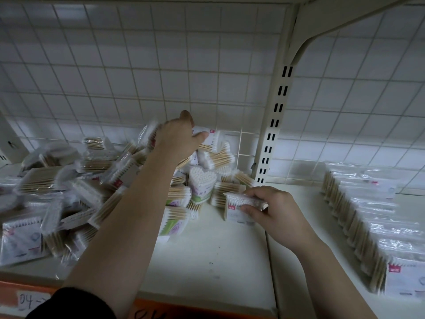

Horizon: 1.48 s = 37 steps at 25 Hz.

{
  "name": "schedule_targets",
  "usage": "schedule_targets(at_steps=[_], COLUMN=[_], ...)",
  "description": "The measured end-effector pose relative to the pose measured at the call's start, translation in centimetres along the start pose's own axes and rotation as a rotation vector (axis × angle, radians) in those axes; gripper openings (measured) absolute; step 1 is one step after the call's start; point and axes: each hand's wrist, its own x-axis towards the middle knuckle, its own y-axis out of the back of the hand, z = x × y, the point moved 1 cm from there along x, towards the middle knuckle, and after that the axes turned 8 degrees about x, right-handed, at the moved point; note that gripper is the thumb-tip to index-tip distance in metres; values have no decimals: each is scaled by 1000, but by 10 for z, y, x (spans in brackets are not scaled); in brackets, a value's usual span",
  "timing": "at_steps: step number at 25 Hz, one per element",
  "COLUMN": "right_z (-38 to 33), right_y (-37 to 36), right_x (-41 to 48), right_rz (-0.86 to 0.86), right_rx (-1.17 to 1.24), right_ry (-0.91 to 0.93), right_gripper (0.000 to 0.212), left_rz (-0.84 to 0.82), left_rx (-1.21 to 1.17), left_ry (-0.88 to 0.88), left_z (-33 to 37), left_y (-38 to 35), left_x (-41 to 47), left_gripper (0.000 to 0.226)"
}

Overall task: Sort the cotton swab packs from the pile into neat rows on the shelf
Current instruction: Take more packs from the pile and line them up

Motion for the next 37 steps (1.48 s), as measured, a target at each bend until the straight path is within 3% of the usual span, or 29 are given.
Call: schedule_targets(at_steps=[4, 8, 11, 14, 19, 24, 30, 37], right_z=[-1, -1, 0, -2, -9, -16, -23, -6], right_y=[1, 4, 7, 12, 23, 40, 80, 137], right_x=[-1, -4, -7, -11, -22, -36, -49, -63], right_rz=[-5, -9, 2, 32, 107, 168, 292, 362], right_rx=[-2, -8, -14, -27, -10, -29, -63, -94], right_ry=[5, 11, 0, -5, -32, -55, -27, -27], right_gripper=[25, 20, 20, 19, 21, 20, 17, 19], left_rz=[-18, 4, 40, 47, -12, -65, -97, -41], left_rx=[-145, -218, -180, -289, -606, -734, -690, -745], left_ry=[-6, -39, -75, -38, 23, 1, -25, -50], left_z=[-4, -5, -1, 4, 24, 46, 74, 128], left_y=[-7, -6, -2, 1, 6, 1, -14, -20], left_x=[3, 0, -4, -15, -44, -64, -77, -85], left_gripper=[45, 65, 50, 33, 29, 40, 24, 35])
